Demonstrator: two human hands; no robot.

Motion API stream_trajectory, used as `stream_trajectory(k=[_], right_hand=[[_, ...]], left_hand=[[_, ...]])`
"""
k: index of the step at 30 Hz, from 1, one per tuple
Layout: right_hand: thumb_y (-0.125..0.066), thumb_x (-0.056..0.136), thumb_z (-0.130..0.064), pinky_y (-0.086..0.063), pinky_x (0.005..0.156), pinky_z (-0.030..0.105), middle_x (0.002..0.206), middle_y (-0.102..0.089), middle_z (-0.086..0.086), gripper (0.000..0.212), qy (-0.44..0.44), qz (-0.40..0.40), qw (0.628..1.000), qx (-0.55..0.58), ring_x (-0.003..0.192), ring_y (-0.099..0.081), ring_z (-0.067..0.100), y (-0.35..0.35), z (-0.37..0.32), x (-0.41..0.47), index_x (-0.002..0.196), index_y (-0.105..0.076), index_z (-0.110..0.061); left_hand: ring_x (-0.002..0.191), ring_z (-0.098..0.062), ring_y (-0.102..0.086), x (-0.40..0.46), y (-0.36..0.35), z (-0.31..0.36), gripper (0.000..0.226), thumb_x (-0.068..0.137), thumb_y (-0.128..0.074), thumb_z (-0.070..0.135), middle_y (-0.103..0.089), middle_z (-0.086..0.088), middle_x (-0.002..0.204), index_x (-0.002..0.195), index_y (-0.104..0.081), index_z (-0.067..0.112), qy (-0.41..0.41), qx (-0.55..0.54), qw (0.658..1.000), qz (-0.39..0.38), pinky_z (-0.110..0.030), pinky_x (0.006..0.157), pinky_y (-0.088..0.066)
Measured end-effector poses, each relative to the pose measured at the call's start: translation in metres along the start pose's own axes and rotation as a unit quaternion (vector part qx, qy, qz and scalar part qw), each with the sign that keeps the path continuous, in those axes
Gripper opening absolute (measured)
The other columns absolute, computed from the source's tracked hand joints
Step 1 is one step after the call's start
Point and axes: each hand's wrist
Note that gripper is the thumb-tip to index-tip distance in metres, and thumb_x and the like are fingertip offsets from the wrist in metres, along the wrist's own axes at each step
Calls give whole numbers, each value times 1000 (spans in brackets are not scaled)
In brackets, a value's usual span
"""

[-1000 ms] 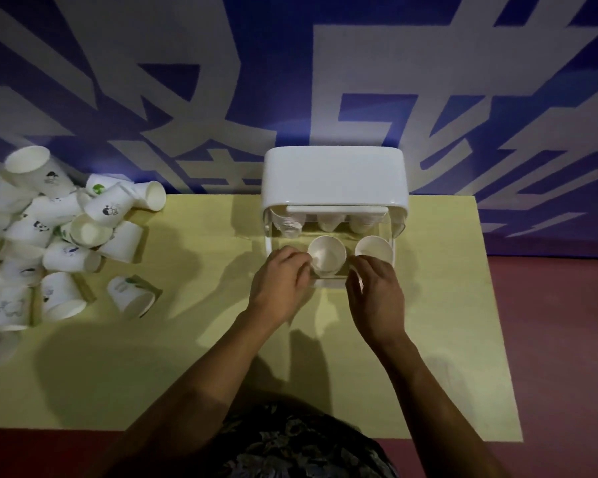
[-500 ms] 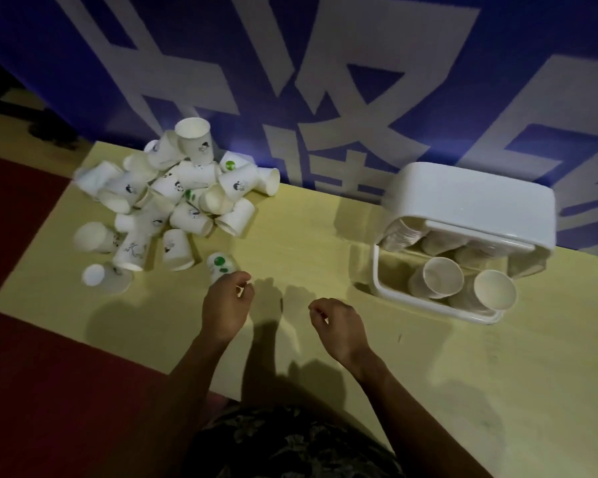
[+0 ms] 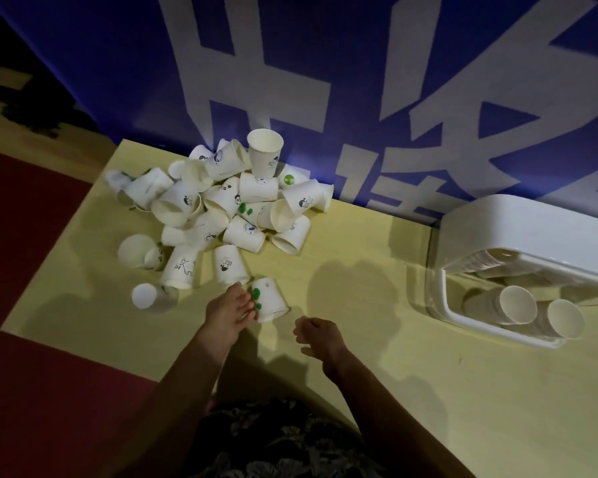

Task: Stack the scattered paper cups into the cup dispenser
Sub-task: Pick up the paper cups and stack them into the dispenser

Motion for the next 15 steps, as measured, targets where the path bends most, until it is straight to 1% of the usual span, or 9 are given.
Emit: stream_trajectory(k=[2,4,6,9,11,13,15], right_hand=[[-67,89,-27,-49,68,29,84,-66,5,20,-50,-6,997,53,73,-58,15,-22,-3,5,94,-71,-8],[-70,87,-27,-48,68,29,80,-63,4,18,-85,-13,990,108,67,-54,14,-40,-6,9,92,-71,-9],[-72,86,-23,-46,67,29,76,-61,3,15,-102,-3,981,167,62,-52,13,-56,-11,12,92,-71,-10],[-69,85,-16,-47,68,28,78,-60,5,9,-103,23,975,195,69,-54,15,-69,-17,17,93,-70,-10],[-68,85,-12,-48,72,30,80,-61,6,7,-109,29,971,210,76,-56,17,-72,-21,20,91,-71,-10],[-69,85,-11,-50,74,31,81,-64,7,6,-116,32,966,228,81,-60,19,-73,-24,23,90,-71,-9],[-72,84,-14,-50,74,31,80,-65,5,6,-114,28,965,236,82,-61,19,-75,-27,26,87,-71,-9]], left_hand=[[102,-25,-57,11,7,13,33,95,-58,32,-62,-10,104,112,-57,3,45,-51,997,-21,-37,89,-47],[103,-25,-56,22,12,24,34,94,-59,33,-62,-10,106,112,-58,4,74,-85,993,-29,-37,88,-47],[97,-23,-58,29,15,32,31,94,-60,32,-62,-9,103,108,-60,4,97,-107,989,-29,-36,83,-48],[83,-22,-60,35,17,43,25,93,-62,26,-65,-9,96,91,-60,2,132,-154,979,-23,-34,71,-52],[79,-22,-60,38,18,48,22,92,-63,21,-66,-10,92,86,-58,0,143,-184,972,-21,-33,67,-56],[78,-21,-60,41,21,51,20,91,-64,18,-66,-11,88,86,-58,0,148,-195,969,-21,-30,67,-56],[80,-21,-61,44,23,53,18,91,-64,17,-65,-11,90,89,-58,0,149,-193,969,-28,-30,72,-55]])
Point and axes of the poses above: each hand's wrist, its own x-axis towards the middle knuckle, its own y-axis out of the back of the hand, z = x × y
